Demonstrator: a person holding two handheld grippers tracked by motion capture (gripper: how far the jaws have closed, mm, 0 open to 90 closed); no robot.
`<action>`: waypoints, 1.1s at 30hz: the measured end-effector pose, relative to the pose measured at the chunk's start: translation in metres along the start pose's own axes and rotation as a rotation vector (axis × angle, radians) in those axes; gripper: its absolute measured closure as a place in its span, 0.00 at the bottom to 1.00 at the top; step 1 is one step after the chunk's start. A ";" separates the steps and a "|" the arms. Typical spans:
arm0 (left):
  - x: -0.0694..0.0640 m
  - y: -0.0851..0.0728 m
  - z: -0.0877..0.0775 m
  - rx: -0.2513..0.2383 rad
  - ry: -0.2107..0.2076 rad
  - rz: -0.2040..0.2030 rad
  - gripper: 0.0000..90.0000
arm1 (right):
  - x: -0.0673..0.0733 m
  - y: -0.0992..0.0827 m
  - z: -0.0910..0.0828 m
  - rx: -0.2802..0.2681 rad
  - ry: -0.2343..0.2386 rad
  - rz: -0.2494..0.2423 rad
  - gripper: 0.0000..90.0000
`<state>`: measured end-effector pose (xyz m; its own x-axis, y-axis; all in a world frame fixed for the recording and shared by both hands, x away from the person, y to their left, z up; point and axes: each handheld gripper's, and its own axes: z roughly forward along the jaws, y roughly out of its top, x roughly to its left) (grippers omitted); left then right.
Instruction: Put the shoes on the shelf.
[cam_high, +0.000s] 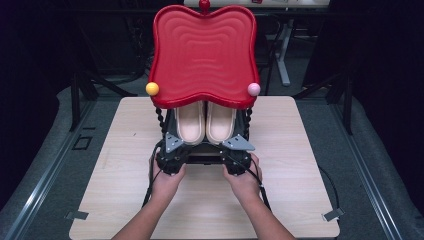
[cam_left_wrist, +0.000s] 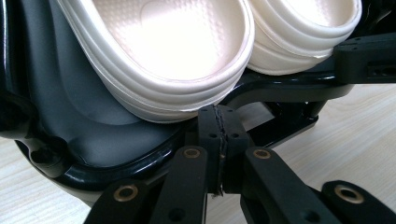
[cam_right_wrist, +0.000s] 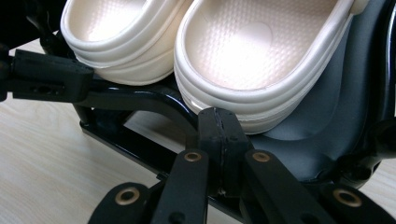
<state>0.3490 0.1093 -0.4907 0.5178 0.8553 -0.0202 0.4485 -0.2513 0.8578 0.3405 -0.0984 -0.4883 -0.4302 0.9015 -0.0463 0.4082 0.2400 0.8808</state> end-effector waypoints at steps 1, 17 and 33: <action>0.000 0.000 0.000 -0.001 0.003 -0.002 1.00 | 0.000 0.000 0.001 -0.001 -0.001 0.004 1.00; 0.000 0.006 -0.022 -0.107 0.022 0.005 0.80 | -0.010 0.004 -0.017 -0.060 0.010 0.051 0.80; 0.016 0.024 -0.008 -0.129 0.102 -0.036 0.56 | -0.027 0.016 -0.005 -0.103 -0.038 0.138 0.57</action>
<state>0.3620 0.1209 -0.4667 0.4235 0.9059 -0.0053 0.3650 -0.1653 0.9162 0.3549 -0.1204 -0.4704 -0.3445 0.9367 0.0626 0.3756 0.0764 0.9236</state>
